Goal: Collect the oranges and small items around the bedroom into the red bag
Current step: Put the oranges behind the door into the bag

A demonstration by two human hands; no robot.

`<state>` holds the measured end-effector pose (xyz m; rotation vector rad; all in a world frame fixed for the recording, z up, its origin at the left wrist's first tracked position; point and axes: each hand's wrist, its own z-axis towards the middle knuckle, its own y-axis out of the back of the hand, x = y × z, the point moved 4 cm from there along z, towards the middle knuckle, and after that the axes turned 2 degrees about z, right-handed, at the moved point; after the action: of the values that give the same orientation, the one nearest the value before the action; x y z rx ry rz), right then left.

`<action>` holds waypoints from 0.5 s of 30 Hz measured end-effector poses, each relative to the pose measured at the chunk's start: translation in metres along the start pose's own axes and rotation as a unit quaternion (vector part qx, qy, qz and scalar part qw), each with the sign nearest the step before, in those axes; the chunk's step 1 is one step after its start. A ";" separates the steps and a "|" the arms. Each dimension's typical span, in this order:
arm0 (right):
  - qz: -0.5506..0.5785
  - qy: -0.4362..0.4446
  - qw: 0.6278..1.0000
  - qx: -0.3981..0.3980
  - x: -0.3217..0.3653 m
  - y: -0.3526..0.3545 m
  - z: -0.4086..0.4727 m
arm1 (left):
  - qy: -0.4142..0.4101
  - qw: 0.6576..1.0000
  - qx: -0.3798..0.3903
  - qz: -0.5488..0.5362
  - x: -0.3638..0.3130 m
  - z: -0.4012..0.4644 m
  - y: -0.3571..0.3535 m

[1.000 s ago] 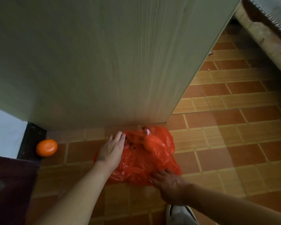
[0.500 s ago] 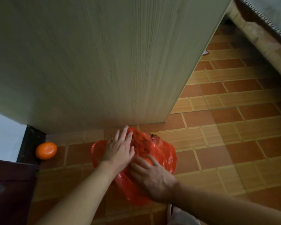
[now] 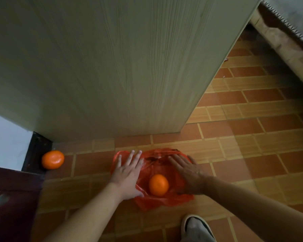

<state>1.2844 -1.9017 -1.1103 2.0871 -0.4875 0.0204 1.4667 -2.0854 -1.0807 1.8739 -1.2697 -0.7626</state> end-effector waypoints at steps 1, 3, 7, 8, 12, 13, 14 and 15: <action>0.002 0.002 1.000 0.003 -0.004 -0.002 0.002 | 0.011 1.000 0.013 -0.006 0.003 0.000 -0.003; 0.004 0.002 1.000 0.007 -0.010 -0.006 0.003 | 0.035 0.999 0.025 -0.017 0.010 0.001 -0.005; 0.022 -0.005 1.000 0.012 -0.016 -0.009 0.002 | 0.056 0.998 0.038 -0.015 0.016 -0.001 -0.003; 0.028 -0.006 1.000 0.011 -0.016 -0.010 0.002 | 0.055 0.998 0.034 -0.016 0.016 0.000 -0.002; 0.045 0.008 0.999 -0.013 -0.008 -0.002 -0.001 | 0.034 0.997 -0.023 -0.063 0.015 0.005 0.002; 0.048 0.014 0.998 -0.023 -0.004 0.004 -0.002 | 0.027 0.995 -0.045 -0.084 0.015 0.005 0.004; 0.049 0.019 0.998 -0.032 0.001 0.012 -0.003 | 0.019 0.992 -0.069 -0.105 0.016 0.005 0.008; 0.051 0.023 0.997 -0.043 0.006 0.021 -0.004 | 0.010 0.988 -0.096 -0.123 0.017 0.005 0.012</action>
<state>1.2831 -1.9097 -1.0895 1.9715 -0.5575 0.1053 1.4626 -2.1054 -1.0744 1.8932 -0.9249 -0.9567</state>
